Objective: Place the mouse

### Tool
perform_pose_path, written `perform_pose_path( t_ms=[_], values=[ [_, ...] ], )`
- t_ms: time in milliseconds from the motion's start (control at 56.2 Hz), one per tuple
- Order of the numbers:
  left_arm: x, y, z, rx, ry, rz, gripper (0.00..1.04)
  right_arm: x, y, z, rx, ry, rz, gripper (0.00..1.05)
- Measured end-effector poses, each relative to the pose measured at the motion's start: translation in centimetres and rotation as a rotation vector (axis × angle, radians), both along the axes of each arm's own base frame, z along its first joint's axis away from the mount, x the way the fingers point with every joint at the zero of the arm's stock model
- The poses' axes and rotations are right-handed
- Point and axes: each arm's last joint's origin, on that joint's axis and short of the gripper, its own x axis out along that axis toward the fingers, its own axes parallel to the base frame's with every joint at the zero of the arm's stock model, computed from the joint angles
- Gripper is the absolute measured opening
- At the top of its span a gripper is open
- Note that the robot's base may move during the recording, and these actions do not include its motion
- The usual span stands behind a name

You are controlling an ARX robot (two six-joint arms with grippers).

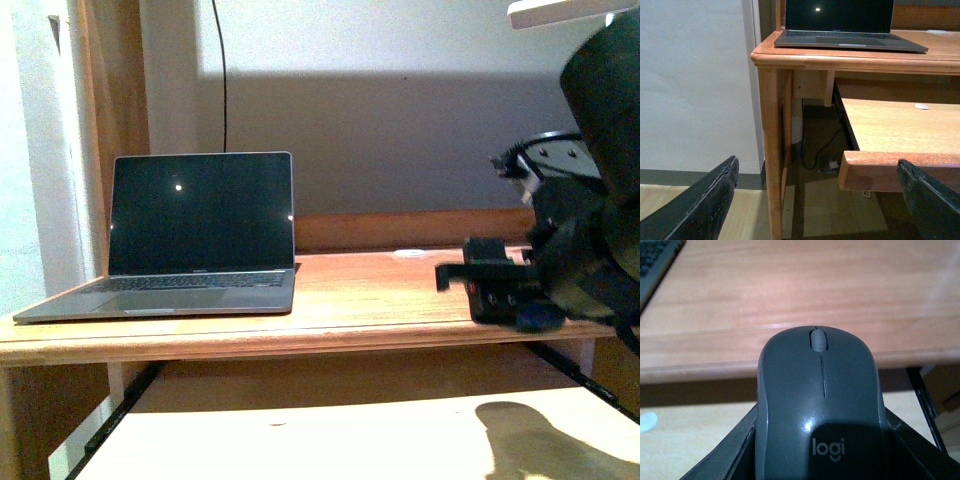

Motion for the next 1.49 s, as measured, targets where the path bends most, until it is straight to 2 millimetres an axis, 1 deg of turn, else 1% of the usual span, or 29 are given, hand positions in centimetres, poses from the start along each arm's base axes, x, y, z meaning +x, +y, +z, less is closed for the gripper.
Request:
perform_pose_path(
  t_ms=[36, 89, 124, 267, 302, 373, 587, 711, 818, 836, 889, 978, 1013, 1049, 1084, 1138, 1191, 1227, 1280, 1298, 1333, 1387, 1404, 1422, 1440, 1476, 1493],
  values=[
    [0.0, 0.0, 0.0, 0.0, 0.0, 0.0, 0.97, 0.7, 0.7, 0.8, 0.002, -0.013, 0.0, 0.55],
    [0.0, 0.0, 0.0, 0.0, 0.0, 0.0, 0.97, 1.4, 1.5, 1.5, 0.001, -0.021, 0.002, 0.55],
    [0.0, 0.0, 0.0, 0.0, 0.0, 0.0, 0.97, 2.3, 2.3, 2.0, -0.005, -0.027, 0.003, 0.55],
    [0.0, 0.0, 0.0, 0.0, 0.0, 0.0, 0.97, 4.9, 5.2, 2.2, -0.055, -0.031, 0.0, 0.55],
    [0.0, 0.0, 0.0, 0.0, 0.0, 0.0, 0.97, 5.9, 6.1, 2.0, -0.079, -0.032, -0.008, 0.55],
    [0.0, 0.0, 0.0, 0.0, 0.0, 0.0, 0.97, 7.1, 7.1, 1.6, -0.105, -0.019, -0.02, 0.55],
    [0.0, 0.0, 0.0, 0.0, 0.0, 0.0, 0.97, 10.2, 9.1, -0.1, -0.173, 0.003, -0.071, 0.55],
    [0.0, 0.0, 0.0, 0.0, 0.0, 0.0, 0.97, 11.3, 10.2, -0.7, -0.185, -0.001, -0.084, 0.55],
    [0.0, 0.0, 0.0, 0.0, 0.0, 0.0, 0.97, 11.7, 11.2, -1.1, -0.192, -0.004, -0.079, 0.56],
    [0.0, 0.0, 0.0, 0.0, 0.0, 0.0, 0.97, 11.7, 11.3, -1.2, -0.194, -0.005, -0.079, 0.57],
    [0.0, 0.0, 0.0, 0.0, 0.0, 0.0, 0.97, 11.7, 11.5, -1.3, -0.19, -0.007, -0.075, 0.66],
    [0.0, 0.0, 0.0, 0.0, 0.0, 0.0, 0.97, 11.7, 11.6, -1.3, -0.179, -0.016, -0.074, 0.78],
    [0.0, 0.0, 0.0, 0.0, 0.0, 0.0, 0.97, 11.8, 11.6, -1.2, -0.169, -0.022, -0.072, 0.85],
    [0.0, 0.0, 0.0, 0.0, 0.0, 0.0, 0.97, 11.9, 11.5, -1.1, -0.154, -0.033, -0.072, 0.93],
    [0.0, 0.0, 0.0, 0.0, 0.0, 0.001, 0.97, 12.0, 11.3, -1.1, -0.138, -0.042, -0.074, 0.98],
    [0.0, 0.0, 0.0, 0.0, 0.0, 0.0, 0.97, 11.9, 10.8, -1.2, -0.114, -0.052, -0.064, 0.97],
    [0.0, 0.0, 0.0, 0.0, 0.0, 0.0, 0.97, 11.6, 9.9, -1.0, -0.074, -0.072, -0.047, 0.97],
    [0.0, 0.0, 0.0, 0.0, 0.0, 0.0, 0.97, 11.1, 8.8, -0.5, -0.04, -0.095, -0.029, 0.97],
    [0.0, 0.0, 0.0, 0.0, 0.0, 0.0, 0.97, 9.8, 6.7, 0.8, 0.022, -0.138, 0.003, 0.97],
    [0.0, 0.0, 0.0, 0.0, 0.0, 0.0, 0.97, 9.1, 5.6, 1.6, 0.044, -0.165, 0.016, 0.97],
    [0.0, 0.0, 0.0, 0.0, 0.0, 0.0, 0.97, 8.0, 4.1, 2.6, 0.075, -0.2, 0.037, 0.97],
    [0.0, 0.0, 0.0, 0.0, 0.0, 0.0, 0.97, 5.4, 0.6, 4.2, 0.122, -0.262, 0.088, 0.97],
    [0.0, 0.0, 0.0, 0.0, 0.0, 0.0, 0.97, 4.9, -0.1, 4.3, 0.132, -0.27, 0.097, 0.97],
    [0.0, 0.0, 0.0, 0.0, 0.0, 0.0, 0.97, 4.0, -1.0, 4.5, 0.142, -0.283, 0.12, 0.97],
    [0.0, 0.0, 0.0, 0.0, 0.0, 0.0, 0.97, 3.5, -1.8, 4.5, 0.148, -0.289, 0.129, 0.97],
    [0.0, 0.0, 0.0, 0.0, 0.0, 0.0, 0.97, 1.9, -3.5, 4.3, 0.164, -0.299, 0.177, 0.97],
    [0.0, 0.0, 0.0, 0.0, 0.0, 0.0, 0.97, 1.6, -3.8, 4.2, 0.167, -0.3, 0.188, 0.97]
  ],
)
